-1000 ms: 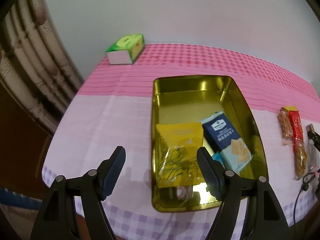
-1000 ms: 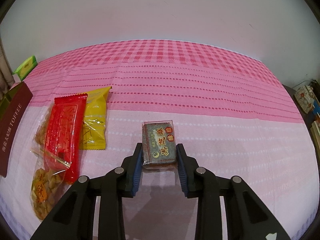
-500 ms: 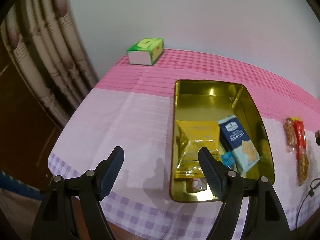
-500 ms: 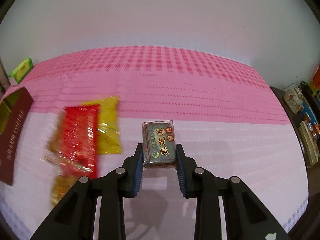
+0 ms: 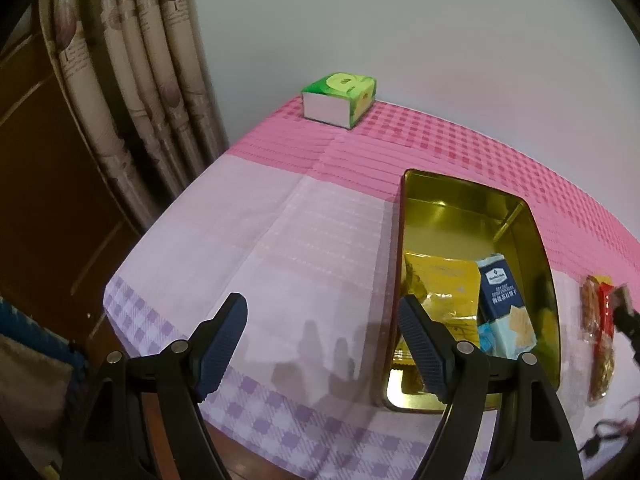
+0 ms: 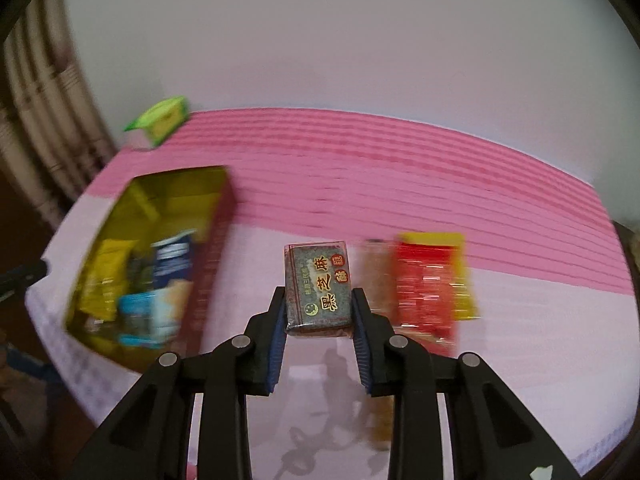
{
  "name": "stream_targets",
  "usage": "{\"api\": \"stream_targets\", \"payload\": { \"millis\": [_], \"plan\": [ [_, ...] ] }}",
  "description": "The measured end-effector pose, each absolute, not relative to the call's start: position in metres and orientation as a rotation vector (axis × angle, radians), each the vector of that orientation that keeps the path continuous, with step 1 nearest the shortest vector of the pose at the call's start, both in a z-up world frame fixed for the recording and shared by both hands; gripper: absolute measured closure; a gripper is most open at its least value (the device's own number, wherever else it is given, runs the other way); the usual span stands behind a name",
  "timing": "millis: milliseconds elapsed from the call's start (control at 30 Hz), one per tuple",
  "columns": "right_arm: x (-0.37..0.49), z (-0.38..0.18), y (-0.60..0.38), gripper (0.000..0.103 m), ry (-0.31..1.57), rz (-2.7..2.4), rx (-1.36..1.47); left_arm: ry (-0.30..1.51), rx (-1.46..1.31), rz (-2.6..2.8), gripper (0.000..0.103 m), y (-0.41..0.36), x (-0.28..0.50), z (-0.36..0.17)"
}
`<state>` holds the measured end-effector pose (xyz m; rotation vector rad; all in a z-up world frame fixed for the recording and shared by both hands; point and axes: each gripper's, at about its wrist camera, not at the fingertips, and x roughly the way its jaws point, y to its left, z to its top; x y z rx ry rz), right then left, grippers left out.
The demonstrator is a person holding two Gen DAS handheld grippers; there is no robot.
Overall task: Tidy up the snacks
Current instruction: 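Carry the dark square cake into the gold tray and open the right gripper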
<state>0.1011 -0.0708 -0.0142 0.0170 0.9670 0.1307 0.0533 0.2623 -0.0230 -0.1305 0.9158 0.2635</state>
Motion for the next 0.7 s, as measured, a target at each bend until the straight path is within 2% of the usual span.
{"api": "stream_targets", "payload": {
  "millis": [333,700],
  "plan": [
    [0.104,-0.019,0.034,0.076,1.012,0.300,-0.051,0.913,-0.183,0.283,0.025,0.274,0.053,-0.024],
    [0.115,-0.051,0.065,0.076,1.090,0.284,-0.074,0.924,-0.189,0.272,0.025,0.273,0.055,-0.025]
  ]
}}
